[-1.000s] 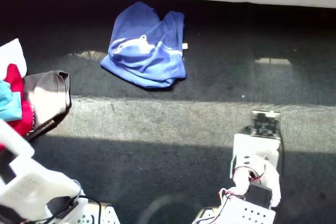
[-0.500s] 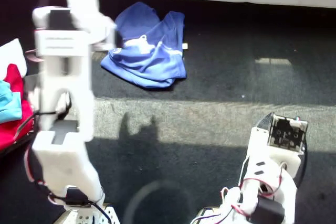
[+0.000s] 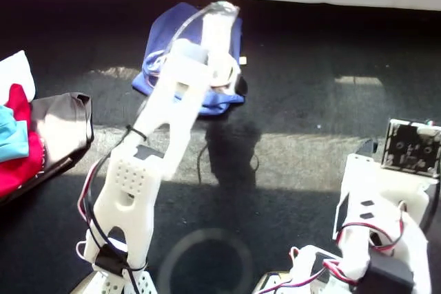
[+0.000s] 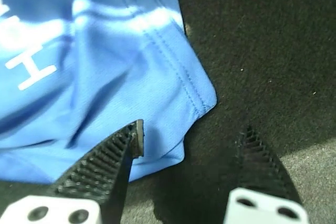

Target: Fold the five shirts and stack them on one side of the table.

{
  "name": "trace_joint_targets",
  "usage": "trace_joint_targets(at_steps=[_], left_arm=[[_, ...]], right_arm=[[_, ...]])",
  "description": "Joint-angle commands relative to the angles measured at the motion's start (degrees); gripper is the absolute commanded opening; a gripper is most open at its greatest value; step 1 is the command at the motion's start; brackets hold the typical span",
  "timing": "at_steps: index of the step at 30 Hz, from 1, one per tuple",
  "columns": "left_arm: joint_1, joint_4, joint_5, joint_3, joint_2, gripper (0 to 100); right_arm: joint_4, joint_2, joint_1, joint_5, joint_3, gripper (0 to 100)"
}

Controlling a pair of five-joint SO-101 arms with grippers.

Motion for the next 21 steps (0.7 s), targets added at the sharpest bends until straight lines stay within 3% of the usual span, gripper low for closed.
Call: trace_joint_targets(at_steps=[1,7,11,13,21], left_arm=[[1.19,-3.78,0.0,-0.04,1.36,29],[0.66,-4.92,-0.09,-0.04,3.82,25],[0.31,-4.84,-0.09,-0.31,3.56,1],[-0.22,-3.69,-0.09,-1.8,3.03,3],[-4.35,16.88,-0.09,-16.22,-3.47,1]], right_arm=[[0.84,1.8,0.66,-0.7,-5.67,20.2],[4.79,1.54,0.48,-0.7,-5.58,20.2],[5.05,1.45,0.48,-0.7,-5.49,20.2],[5.05,1.45,0.48,-0.7,-5.41,20.2],[1.63,1.36,0.66,-0.7,7.6,20.2]])
